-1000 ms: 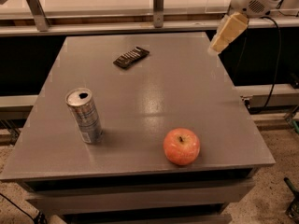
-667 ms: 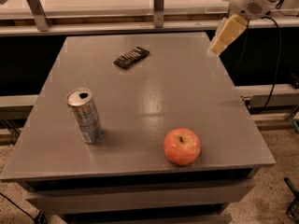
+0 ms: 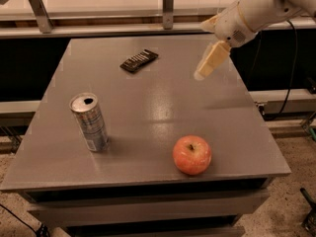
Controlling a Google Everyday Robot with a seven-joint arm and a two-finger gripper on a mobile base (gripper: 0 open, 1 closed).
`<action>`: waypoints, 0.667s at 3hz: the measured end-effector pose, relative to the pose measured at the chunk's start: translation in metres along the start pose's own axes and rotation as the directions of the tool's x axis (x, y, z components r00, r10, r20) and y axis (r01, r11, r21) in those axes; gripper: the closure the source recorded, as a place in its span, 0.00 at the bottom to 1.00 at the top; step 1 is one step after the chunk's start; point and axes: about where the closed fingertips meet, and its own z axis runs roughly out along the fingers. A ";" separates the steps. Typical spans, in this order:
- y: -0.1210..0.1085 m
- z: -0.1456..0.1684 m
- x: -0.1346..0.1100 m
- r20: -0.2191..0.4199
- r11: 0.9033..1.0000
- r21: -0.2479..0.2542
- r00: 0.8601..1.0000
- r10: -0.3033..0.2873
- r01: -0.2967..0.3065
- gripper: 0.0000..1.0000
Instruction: Move rxbar chocolate near apple
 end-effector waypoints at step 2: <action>0.015 0.038 -0.012 0.123 1.000 -0.025 0.992 0.019 -0.016 0.00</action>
Offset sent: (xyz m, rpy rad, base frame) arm -0.0034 0.0255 -0.0208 0.1018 0.0105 0.0333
